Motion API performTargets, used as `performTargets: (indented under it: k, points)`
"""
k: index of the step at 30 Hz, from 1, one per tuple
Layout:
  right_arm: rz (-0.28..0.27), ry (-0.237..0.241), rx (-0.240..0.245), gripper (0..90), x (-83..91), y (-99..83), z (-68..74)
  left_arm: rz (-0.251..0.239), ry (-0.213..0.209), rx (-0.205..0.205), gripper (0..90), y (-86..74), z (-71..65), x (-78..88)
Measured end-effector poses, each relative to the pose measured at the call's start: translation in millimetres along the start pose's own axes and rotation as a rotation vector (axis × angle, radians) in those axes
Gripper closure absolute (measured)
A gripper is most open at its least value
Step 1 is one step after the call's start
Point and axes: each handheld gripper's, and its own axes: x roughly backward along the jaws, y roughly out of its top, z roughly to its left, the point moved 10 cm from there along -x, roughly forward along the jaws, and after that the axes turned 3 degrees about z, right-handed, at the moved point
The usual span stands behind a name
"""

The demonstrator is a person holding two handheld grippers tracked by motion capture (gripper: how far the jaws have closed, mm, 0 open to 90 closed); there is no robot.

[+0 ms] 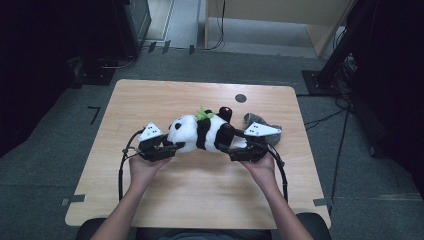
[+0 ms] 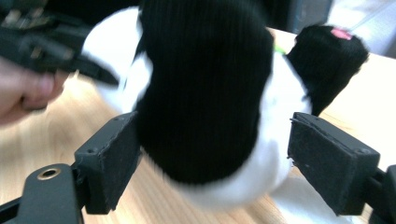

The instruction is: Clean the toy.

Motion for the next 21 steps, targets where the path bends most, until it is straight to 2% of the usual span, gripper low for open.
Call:
performTargets:
  k: [1, 4, 5, 6, 8, 9, 11, 12, 14, 15, 16, 18, 20, 21]
  points:
    - [0.012, 0.004, 0.017, 14.0, 0.0, -2.6, 1.5, 0.002, -0.004, 0.019, 48.0, 1.1, 2.1, 2.8]
    - [0.049, -0.027, 0.072, 12.6, -1.9, -10.8, 4.2, 0.001, 0.004, 0.032, 47.8, 4.4, 5.9, 11.1]
    - [0.049, -0.016, 0.079, 12.5, -3.7, -12.0, 7.1, 0.001, 0.004, 0.032, 47.7, 4.4, 5.9, 11.1]
    - [0.035, -0.006, 0.070, 12.6, -6.6, -12.0, 10.3, 0.008, -0.020, 0.043, 47.5, 6.0, 3.4, 13.4]
    - [0.027, 0.000, 0.072, 12.5, -8.9, -11.9, 12.1, 0.018, -0.035, 0.050, 47.3, 6.2, 0.7, 13.8]
    - [0.026, -0.034, 0.108, 6.3, -16.3, -12.5, 12.8, 0.045, -0.042, 0.052, 46.5, 4.8, -2.4, 12.8]
    - [0.026, -0.069, 0.132, 4.4, -20.7, -13.4, 11.6, 0.083, -0.082, 0.062, 46.3, 1.4, -7.6, 10.4]
    - [0.025, -0.069, 0.143, 1.5, -23.1, -14.1, 12.3, 0.099, -0.101, 0.070, 46.3, -0.4, -10.7, 8.6]
    - [0.030, -0.094, 0.144, 1.3, -27.7, -16.2, 12.1, 0.116, -0.102, 0.071, 46.2, -2.4, -14.1, 5.0]
    - [0.036, -0.103, 0.142, 3.4, -29.5, -17.4, 11.7, 0.117, -0.101, 0.072, 46.0, -2.6, -14.4, 4.2]
    - [0.030, -0.114, 0.142, 9.4, -30.0, -18.3, 11.1, 0.114, -0.099, 0.075, 45.4, -2.6, -14.0, 3.9]
    - [0.033, -0.108, 0.122, 25.6, -30.1, -20.3, 8.8, 0.116, -0.102, 0.085, 43.3, -3.6, -13.7, 2.9]
    - [0.064, -0.102, 0.104, 36.7, -30.4, -22.4, 8.0, 0.116, -0.096, 0.086, 36.4, -4.2, -12.9, 1.9]
    - [0.083, -0.104, 0.100, 40.3, -30.0, -22.7, 8.8, 0.122, -0.077, 0.071, 31.3, -6.1, -10.6, -1.8]
